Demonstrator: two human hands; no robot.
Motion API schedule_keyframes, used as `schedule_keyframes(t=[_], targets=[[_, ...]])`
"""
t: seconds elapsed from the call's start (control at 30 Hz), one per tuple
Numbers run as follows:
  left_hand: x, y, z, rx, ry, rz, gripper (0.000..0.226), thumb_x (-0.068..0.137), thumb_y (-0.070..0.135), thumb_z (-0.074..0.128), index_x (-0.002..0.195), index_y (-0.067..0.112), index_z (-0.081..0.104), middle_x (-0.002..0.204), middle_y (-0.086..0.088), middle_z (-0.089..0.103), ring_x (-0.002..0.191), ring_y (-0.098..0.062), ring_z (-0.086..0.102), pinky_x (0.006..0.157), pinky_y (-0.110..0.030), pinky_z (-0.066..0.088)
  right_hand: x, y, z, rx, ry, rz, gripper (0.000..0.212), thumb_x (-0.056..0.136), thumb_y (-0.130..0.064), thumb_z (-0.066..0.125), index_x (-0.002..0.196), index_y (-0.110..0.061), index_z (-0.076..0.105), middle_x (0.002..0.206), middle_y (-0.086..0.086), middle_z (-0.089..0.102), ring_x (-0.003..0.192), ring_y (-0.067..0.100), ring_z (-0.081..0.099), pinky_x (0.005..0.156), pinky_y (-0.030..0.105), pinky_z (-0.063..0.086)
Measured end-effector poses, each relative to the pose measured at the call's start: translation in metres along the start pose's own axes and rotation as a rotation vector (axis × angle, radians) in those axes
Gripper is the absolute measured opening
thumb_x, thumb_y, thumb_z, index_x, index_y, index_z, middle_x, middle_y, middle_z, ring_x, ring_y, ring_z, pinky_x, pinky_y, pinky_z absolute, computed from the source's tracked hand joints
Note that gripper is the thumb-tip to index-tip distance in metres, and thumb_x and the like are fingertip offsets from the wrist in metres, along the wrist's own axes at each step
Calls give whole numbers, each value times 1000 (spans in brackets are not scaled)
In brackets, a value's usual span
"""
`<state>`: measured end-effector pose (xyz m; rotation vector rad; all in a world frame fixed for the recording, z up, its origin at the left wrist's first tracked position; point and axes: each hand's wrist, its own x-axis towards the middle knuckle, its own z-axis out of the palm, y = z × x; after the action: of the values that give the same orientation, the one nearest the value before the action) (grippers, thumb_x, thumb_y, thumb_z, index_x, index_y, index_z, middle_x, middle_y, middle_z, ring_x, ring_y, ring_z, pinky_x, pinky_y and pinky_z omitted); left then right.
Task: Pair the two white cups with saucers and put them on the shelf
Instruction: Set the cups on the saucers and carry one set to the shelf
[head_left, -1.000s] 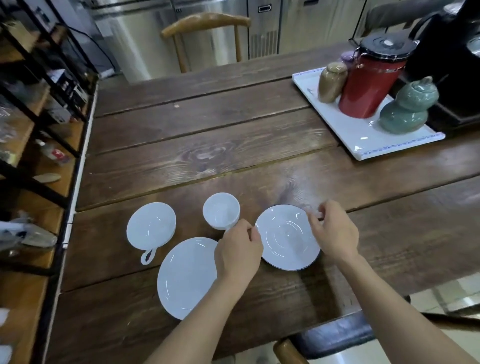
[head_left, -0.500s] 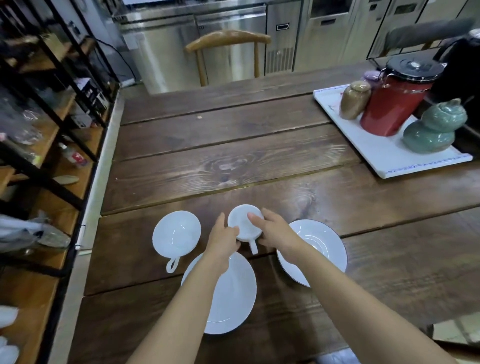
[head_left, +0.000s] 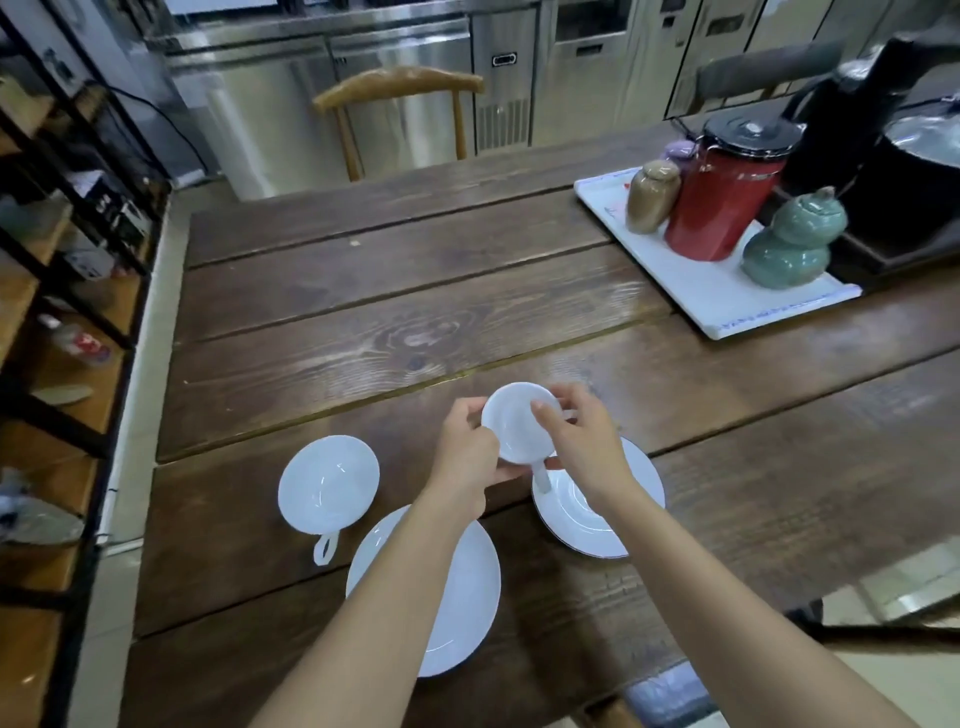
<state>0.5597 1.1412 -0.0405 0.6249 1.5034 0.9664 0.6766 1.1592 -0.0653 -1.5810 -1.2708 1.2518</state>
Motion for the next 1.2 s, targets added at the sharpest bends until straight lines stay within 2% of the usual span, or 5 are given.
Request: schedule_keyframes(t=[0.13, 0.53, 0.83, 0.97, 1.2], targets=[[-4, -6, 27, 56, -121, -48, 36, 90, -8, 36, 114, 15, 50, 106, 0, 55, 104, -28, 57, 83, -45, 57, -9, 7, -30, -12, 96, 41, 16, 91, -24, 52, 101, -13, 58, 92, 2, 59, 83, 21, 62, 63, 42, 60], [-8, -34, 57, 94, -171, -214, 30, 94, -1, 41, 119, 14, 48, 101, 1, 47, 87, -19, 53, 77, -42, 55, -23, 49, -54, -14, 181, 190, 23, 90, -21, 54, 105, -5, 60, 101, 6, 56, 81, 16, 58, 61, 41, 60], [2, -33, 40, 319, -175, -67, 39, 93, 7, 49, 131, 13, 50, 122, -2, 50, 105, -21, 50, 87, -35, 49, -16, 53, -61, -538, 212, 165, 36, 92, -35, 50, 114, -8, 57, 117, 9, 56, 105, 28, 55, 79, 36, 47], [1, -14, -1, 649, 42, 312, 29, 94, 18, 48, 121, 15, 58, 121, -1, 62, 112, -19, 56, 92, -29, 42, -9, 26, -58, -772, 338, -24, 39, 94, -34, 48, 122, -8, 54, 127, 10, 49, 114, 28, 50, 73, 33, 35], [-3, -5, -98, 484, 572, 444, 18, 94, 12, 49, 104, 10, 64, 105, -5, 63, 101, -25, 58, 78, -28, 41, 2, 4, 36, -611, 49, -255, 35, 94, -29, 51, 119, -6, 57, 124, 9, 53, 108, 28, 56, 83, 34, 40]])
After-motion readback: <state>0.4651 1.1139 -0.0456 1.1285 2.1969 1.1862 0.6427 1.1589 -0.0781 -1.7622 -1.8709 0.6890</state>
